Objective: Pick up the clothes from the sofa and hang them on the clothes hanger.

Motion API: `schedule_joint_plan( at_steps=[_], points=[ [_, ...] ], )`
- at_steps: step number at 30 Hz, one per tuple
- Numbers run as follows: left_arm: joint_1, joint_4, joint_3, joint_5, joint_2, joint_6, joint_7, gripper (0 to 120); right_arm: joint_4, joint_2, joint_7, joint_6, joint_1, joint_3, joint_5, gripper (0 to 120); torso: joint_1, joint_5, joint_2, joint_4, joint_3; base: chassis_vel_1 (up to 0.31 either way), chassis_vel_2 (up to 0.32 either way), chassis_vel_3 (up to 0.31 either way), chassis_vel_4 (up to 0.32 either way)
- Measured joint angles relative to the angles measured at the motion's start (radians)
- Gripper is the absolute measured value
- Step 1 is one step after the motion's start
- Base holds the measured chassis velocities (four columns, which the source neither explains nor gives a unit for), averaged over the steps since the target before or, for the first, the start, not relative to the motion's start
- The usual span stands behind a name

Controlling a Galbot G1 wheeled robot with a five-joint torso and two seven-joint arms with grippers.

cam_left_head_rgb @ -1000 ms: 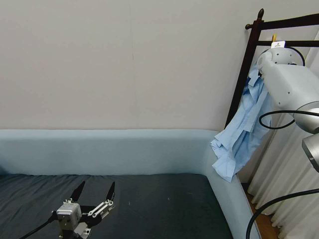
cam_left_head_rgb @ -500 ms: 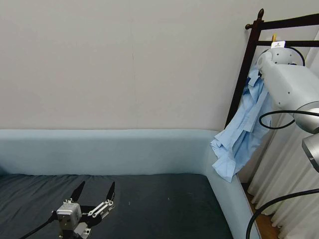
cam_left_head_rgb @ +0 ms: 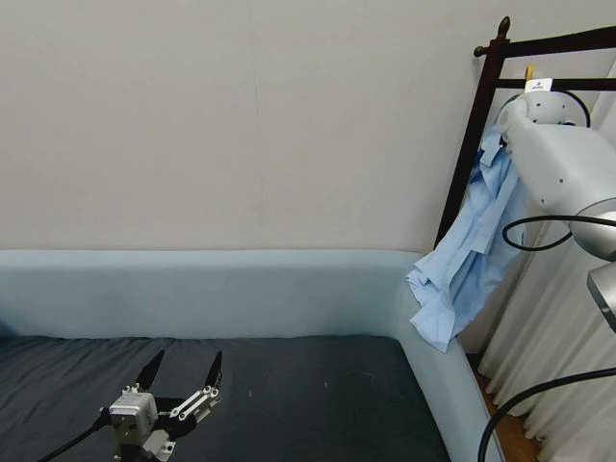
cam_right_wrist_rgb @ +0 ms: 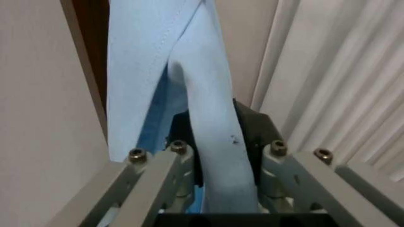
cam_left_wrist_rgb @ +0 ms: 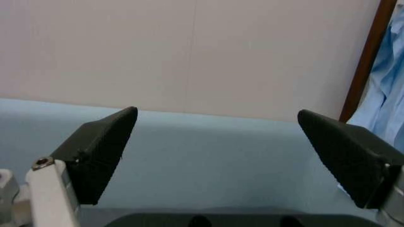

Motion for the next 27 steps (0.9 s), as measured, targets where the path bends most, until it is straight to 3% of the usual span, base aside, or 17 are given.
schedule_joint_plan(
  at_steps=[3, 6, 8, 16, 18, 20, 27],
  points=[
    [0.0, 0.0, 0.0, 0.0, 0.0, 0.0, 0.0, 100, 0.027, -0.013, 0.007, 0.001, -0.007, -0.003, 0.011, 28, 0.0, 0.0001, 0.0, 0.0001, 0.0, 0.0, 0.0, 0.0, 0.0],
    [0.0, 0.0, 0.0, 0.0, 0.0, 0.0, 0.0, 100, 0.146, -0.071, 0.039, 0.007, -0.04, -0.017, 0.059, 46, 0.0, 0.0, 0.0, 0.0004, 0.0, 0.0, 0.0, 0.0, 0.0],
    [0.0, 0.0, 0.0, 0.0, 0.0, 0.0, 0.0, 100, 0.169, -0.083, 0.045, 0.008, -0.046, -0.019, 0.069, 50, 0.0, 0.0, 0.0, 0.0004, 0.0, 0.0, 0.0, 0.0, 0.0],
    [0.0, 0.0, 0.0, 0.0, 0.0, 0.0, 0.0, 100, 0.333, -0.164, 0.067, 0.024, -0.112, -0.014, 0.112, 83, 0.0, 0.0, 0.0, 0.0004, 0.0, 0.0, 0.0, 0.0, 0.0],
    [0.0, 0.0, 0.0, 0.0, 0.0, 0.0, 0.0, 100, 0.35, -0.173, 0.069, 0.026, -0.119, -0.012, 0.117, 84, 0.0, 0.0, 0.0, 0.0004, 0.0, 0.0, 0.0, 0.0, 0.0],
    [0.0, 0.0, 0.0, 0.0, 0.0, 0.0, 0.0, 100, 0.424, -0.212, 0.079, 0.034, -0.152, -0.006, 0.136, 96, 0.0, 0.0001, 0.0, 0.0002, 0.0, 0.0, 0.0, 0.0, 0.0],
    [0.0, 0.0, 0.0, 0.0, 0.0, 0.0, 0.0, 100, 0.578, -0.289, 0.097, 0.05, -0.219, 0.005, 0.177, 100, 0.0, 0.0001, 0.0, 0.0003, 0.0, 0.0, 0.0, 0.0, 0.0]
  ],
)
